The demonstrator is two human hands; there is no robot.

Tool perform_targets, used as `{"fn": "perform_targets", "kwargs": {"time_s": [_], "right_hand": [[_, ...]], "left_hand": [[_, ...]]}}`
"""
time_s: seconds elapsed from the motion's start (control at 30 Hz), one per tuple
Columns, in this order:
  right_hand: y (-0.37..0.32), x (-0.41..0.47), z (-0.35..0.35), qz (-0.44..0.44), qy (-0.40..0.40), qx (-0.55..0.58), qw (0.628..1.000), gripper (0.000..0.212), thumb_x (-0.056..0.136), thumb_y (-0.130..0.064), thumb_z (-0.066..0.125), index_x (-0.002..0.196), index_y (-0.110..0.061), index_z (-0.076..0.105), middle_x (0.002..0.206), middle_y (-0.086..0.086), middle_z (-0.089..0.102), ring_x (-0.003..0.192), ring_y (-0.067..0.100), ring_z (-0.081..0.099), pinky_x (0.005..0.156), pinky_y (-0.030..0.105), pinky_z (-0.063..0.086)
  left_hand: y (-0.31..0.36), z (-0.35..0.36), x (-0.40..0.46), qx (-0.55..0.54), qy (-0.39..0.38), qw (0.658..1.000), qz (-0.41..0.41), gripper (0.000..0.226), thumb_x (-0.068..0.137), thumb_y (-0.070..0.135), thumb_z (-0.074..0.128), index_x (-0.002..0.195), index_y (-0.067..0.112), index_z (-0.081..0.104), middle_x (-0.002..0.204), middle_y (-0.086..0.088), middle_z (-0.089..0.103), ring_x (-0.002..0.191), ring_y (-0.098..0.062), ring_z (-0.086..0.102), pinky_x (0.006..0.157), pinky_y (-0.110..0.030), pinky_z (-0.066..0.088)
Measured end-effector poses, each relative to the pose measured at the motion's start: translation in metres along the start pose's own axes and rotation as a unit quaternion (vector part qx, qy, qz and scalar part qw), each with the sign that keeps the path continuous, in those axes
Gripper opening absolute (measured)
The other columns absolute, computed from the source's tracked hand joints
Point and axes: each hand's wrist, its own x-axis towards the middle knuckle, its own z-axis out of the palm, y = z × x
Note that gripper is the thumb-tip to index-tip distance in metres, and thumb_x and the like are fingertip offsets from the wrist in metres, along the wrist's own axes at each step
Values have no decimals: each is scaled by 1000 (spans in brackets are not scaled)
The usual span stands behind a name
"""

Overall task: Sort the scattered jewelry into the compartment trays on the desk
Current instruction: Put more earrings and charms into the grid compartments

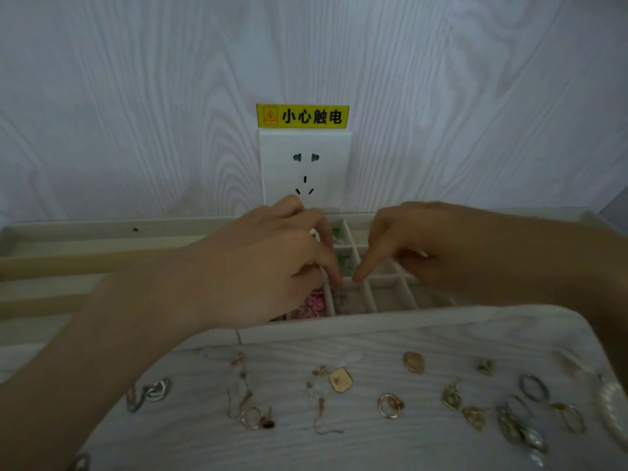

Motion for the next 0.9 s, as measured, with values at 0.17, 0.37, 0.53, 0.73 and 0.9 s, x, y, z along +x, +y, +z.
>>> {"fn": "perform_targets", "kwargs": {"time_s": [0.17,0.37,0.53,0.73,0.9], "right_hand": [[2,-23,-19,4,45,72,996,29,89,-21,52,102,-44,66,90,-21,55,86,0,56,78,20,43],[-21,-54,-2,12,8,97,995,28,90,-23,54,104,-45,63,85,-24,58,79,-3,57,70,11,39],[-55,-73,28,12,29,94,995,25,92,-33,54,114,-42,61,99,-23,56,92,-3,55,83,18,45],[-96,-63,64,23,113,82,990,35,92,-37,53,127,-34,54,124,-11,52,114,7,46,92,22,37],[-114,-49,78,12,156,72,985,41,84,-47,62,122,-34,58,116,-5,53,111,12,42,87,26,33]], "left_hand": [[5,-28,-4,-12,-17,999,-48,29,91,32,43,104,45,65,108,21,50,92,1,29,75,-21,33],[27,-47,-36,-53,-13,994,-97,26,90,26,50,104,43,65,101,23,51,96,-3,41,80,-27,39],[43,-39,-80,-110,-50,983,-136,29,92,20,54,103,44,64,98,30,53,96,6,52,79,-19,45],[55,-27,-122,-115,-43,972,-200,32,89,14,57,104,41,64,96,29,53,97,3,52,78,-17,42],[57,-22,-135,-96,-41,968,-228,31,90,19,56,111,40,64,113,23,60,98,4,51,83,-19,42]]}}
